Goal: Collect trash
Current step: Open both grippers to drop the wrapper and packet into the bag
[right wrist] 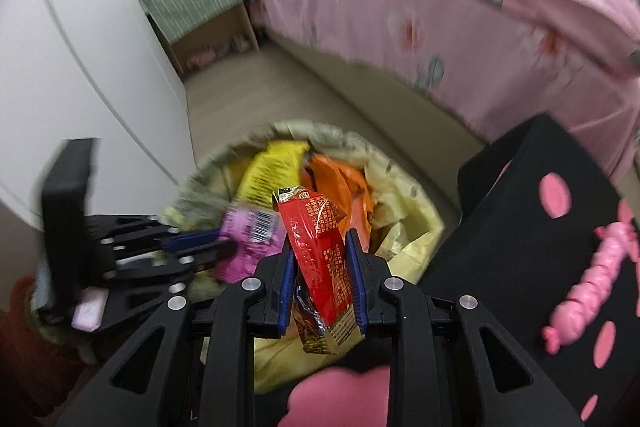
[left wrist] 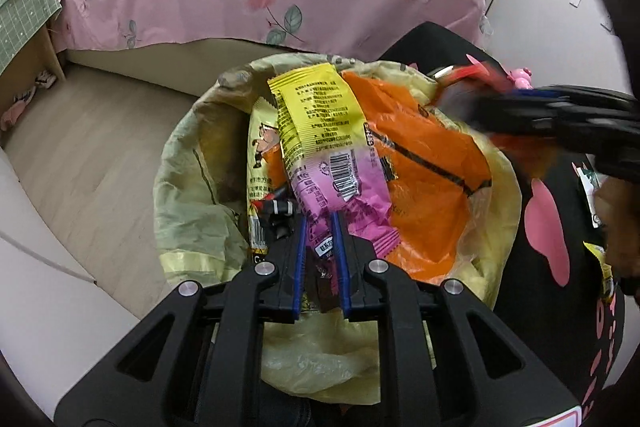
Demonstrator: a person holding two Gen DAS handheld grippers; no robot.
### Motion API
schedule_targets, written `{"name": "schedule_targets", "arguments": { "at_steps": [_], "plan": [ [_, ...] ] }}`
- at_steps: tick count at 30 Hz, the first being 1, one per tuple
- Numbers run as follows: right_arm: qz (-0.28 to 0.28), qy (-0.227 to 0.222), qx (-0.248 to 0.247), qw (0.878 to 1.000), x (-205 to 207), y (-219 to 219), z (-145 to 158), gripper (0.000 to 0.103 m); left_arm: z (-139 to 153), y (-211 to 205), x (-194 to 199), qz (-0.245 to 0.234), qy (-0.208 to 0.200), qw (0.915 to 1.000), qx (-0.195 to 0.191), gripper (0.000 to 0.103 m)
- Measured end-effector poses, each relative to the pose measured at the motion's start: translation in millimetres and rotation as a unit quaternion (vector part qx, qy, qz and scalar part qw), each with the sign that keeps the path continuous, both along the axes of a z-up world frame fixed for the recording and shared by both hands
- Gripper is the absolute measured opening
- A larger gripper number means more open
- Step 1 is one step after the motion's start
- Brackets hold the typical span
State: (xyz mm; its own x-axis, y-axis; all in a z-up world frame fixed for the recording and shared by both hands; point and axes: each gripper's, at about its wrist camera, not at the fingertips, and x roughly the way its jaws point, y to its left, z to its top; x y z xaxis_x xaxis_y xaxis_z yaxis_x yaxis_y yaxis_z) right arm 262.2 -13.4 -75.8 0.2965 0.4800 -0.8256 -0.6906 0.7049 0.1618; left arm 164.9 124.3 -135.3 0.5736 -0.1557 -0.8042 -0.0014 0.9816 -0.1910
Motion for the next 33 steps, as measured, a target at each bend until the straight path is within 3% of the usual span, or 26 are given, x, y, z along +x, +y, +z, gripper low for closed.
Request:
{"name": "schedule_targets", "arguments": {
  "at_steps": [6,10,22,27,33],
  "plan": [
    [0.030,0.029,-0.058,0.997,20,40,-38,0.024,0,19,-9,0.017,-0.003,0.9994,-0.031,0.013],
    [0.045,0.004,-0.094,0.995,17,54,-47,0.024,2,18,-8,0.018,-0.008,0.9995,-0.024,0.013],
    [0.035,-0.063,-0.023,0.997,-10,24,-22,0.026,4,24,-13,0.029,-0.015,0.9983,-0.049,0.013],
    [0.039,-0.070,-0.022,0.997,-12,29,-21,0.027,5,24,-14,0.028,-0.015,0.9983,-0.048,0.013],
    [0.042,-0.065,-0.044,0.996,-9,33,-28,0.043,10,36,-17,0.045,-0.027,0.9953,-0.081,0.027]
  ]
}}
